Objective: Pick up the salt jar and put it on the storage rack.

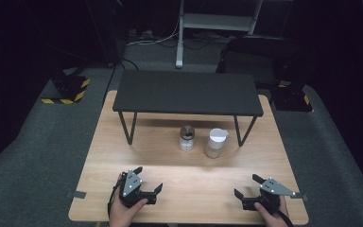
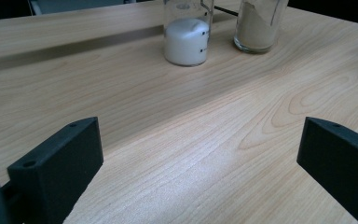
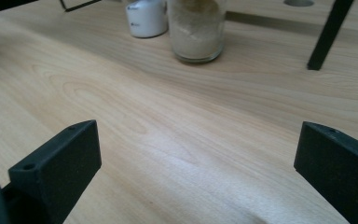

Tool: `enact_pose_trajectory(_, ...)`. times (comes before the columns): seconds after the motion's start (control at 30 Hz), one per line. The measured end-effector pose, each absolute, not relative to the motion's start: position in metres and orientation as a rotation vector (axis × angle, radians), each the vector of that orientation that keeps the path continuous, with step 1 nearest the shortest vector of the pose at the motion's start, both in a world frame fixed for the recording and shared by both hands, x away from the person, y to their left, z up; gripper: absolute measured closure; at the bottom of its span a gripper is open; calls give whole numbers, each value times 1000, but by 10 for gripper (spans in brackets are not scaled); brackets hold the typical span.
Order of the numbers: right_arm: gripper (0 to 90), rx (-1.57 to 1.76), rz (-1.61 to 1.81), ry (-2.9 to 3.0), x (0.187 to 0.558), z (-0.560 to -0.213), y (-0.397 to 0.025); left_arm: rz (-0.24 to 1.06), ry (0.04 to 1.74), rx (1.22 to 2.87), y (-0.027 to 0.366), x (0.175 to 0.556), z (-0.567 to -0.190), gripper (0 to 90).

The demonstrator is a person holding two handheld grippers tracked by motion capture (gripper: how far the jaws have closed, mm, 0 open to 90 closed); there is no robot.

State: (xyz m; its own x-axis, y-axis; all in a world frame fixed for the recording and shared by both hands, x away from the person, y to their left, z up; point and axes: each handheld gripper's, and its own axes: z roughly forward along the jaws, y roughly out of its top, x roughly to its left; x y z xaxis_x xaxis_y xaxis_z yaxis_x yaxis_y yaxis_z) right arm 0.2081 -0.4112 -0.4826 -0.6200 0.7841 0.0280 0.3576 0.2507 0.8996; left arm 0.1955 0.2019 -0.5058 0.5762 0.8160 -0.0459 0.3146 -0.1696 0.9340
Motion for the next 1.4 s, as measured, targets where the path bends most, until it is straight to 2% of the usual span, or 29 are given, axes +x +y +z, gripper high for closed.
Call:
enact_pose_trajectory(0.9, 8, 1020, 1339, 2110, 207, -483, -412, 578, 964, 1732, 199, 199, -505, 4)
enact_pose_trajectory(1.4, 8, 1012, 1339, 2106, 205, -483, -411, 601, 968, 1681, 182, 221, -490, 4)
